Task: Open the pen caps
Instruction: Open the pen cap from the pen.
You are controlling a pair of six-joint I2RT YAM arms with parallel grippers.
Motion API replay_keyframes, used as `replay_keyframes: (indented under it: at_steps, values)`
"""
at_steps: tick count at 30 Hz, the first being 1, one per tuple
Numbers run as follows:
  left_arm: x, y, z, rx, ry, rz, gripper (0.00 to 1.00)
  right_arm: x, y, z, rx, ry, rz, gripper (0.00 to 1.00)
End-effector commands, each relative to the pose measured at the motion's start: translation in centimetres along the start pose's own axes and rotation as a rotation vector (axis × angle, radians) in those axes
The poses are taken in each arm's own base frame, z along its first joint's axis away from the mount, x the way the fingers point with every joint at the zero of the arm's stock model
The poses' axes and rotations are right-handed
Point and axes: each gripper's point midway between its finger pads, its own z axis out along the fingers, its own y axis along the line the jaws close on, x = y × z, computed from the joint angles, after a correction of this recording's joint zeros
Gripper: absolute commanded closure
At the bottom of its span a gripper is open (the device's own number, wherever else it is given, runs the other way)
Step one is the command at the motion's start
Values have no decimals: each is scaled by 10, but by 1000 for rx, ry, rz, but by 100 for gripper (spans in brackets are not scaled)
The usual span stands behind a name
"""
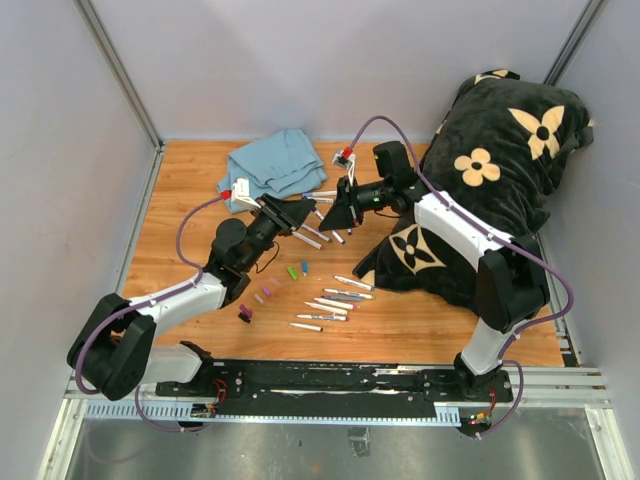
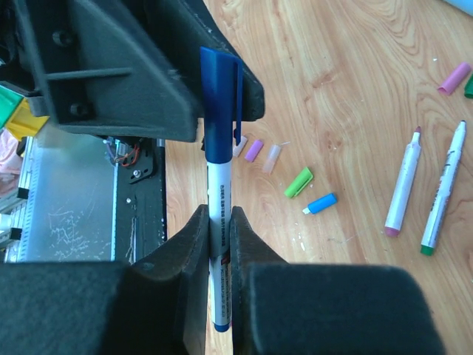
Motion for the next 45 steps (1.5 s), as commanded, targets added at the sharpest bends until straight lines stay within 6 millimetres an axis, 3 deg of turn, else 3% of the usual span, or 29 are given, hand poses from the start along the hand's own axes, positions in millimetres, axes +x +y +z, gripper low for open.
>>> replay_keyframes:
  at_steps: [1, 4, 11, 18, 22, 24, 30, 36, 41, 45]
  values:
    - [2, -5, -2, 10, 9, 12, 58, -9, 7, -2, 38, -4, -69, 99]
    - [5, 1, 0, -16, 23, 5, 53, -8, 6, -2, 59, 4, -82, 99]
    - [8, 1, 3, -22, 43, 5, 55, -2, 9, 5, 76, 37, -124, 99]
    - [11, 2, 5, -23, 57, 6, 73, 0, 10, 8, 80, 49, -139, 99]
    - [8, 3, 5, -41, 50, 16, 99, 1, 10, 8, 83, 52, -141, 99]
    - [-2, 2, 6, -59, 23, 44, 100, 2, 9, 8, 84, 55, -146, 99]
    - [-75, -12, 15, -48, -106, 36, 100, 7, 7, 10, 73, 58, -161, 99]
    - [-132, 1, 14, -89, -196, 48, 100, 10, 15, 9, 37, 49, -197, 99]
    - [-151, 18, -1, -131, -244, 69, 100, 10, 17, 8, 22, 46, -212, 99]
    - [-145, 32, -18, -159, -232, 94, 100, 12, 17, 6, 22, 55, -232, 99]
